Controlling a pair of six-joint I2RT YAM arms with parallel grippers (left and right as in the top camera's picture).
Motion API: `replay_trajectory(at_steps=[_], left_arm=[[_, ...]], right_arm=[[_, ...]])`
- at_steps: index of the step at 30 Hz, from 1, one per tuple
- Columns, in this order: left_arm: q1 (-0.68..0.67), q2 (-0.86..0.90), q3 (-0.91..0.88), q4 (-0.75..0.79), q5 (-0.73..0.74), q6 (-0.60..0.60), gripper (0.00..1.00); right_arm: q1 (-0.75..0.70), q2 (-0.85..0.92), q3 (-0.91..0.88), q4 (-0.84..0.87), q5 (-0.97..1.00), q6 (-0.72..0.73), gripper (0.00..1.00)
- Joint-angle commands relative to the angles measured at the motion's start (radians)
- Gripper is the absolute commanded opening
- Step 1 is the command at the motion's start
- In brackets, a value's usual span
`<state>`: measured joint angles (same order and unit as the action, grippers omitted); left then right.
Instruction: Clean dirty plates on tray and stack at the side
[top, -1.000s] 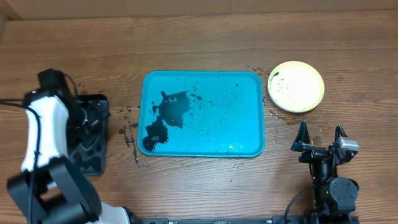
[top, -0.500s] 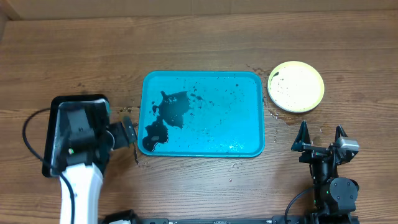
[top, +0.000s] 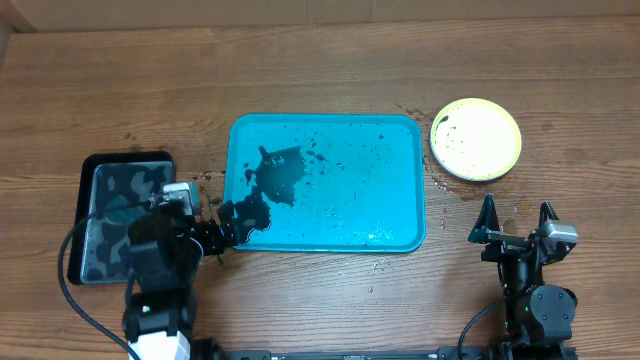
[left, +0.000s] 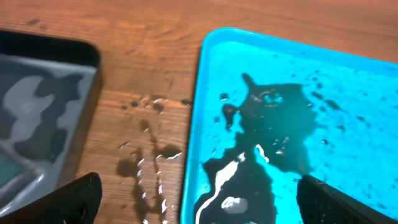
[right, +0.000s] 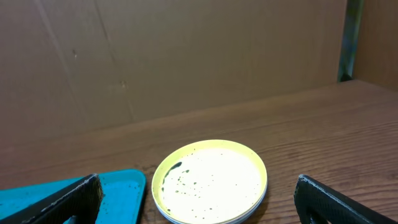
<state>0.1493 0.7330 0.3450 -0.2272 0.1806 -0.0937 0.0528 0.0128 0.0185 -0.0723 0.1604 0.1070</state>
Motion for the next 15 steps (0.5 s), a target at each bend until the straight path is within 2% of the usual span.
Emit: replay_trajectory(at_steps=[1,15], left_arm=[[-0.023,-0.066,-0.068,0.048,0.059,0.066,1.00],[-0.060,-0.290,-0.259,0.211,0.038,0.060,1.00]], right_arm=[[-0.004,-0.010,-0.011,0.004,-0.005,-0.003,1.00],[-0.004,-0.010,-0.011,0.004,-0.005,-0.003,1.00]])
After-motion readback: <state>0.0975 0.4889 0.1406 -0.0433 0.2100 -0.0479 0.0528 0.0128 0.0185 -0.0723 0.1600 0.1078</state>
